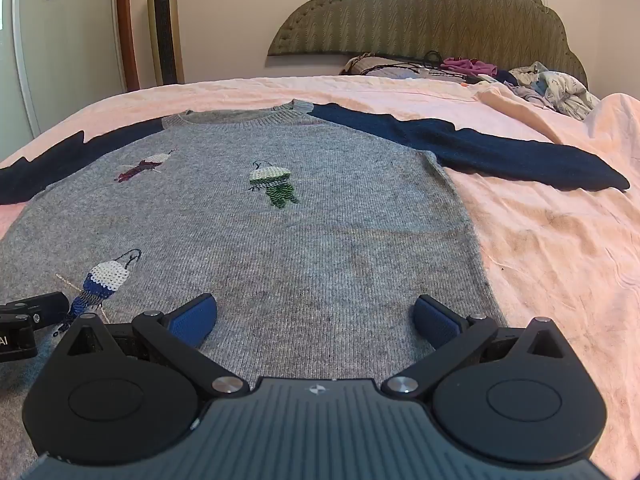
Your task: Fold small clothes
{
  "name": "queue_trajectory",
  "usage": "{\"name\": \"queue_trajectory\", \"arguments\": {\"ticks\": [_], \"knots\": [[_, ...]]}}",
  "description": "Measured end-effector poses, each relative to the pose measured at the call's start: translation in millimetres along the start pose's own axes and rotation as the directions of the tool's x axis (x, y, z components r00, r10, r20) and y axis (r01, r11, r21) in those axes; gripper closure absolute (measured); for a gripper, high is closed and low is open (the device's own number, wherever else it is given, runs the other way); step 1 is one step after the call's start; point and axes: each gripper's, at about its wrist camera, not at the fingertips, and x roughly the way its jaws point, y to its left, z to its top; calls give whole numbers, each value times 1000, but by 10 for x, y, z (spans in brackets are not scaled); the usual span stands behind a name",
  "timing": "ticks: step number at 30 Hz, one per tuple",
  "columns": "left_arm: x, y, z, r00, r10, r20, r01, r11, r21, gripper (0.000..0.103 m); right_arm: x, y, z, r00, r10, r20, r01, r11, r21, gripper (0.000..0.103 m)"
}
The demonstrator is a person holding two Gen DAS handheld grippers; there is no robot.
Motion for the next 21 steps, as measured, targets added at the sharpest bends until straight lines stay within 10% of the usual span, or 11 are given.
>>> {"name": "queue_trajectory", "arguments": {"ticks": [21], "knots": [[1, 6, 4, 1000, -1, -1, 1, 1000, -4, 0, -2, 6, -4, 1000, -3, -1, 3, 1000, -4, 0]]}}
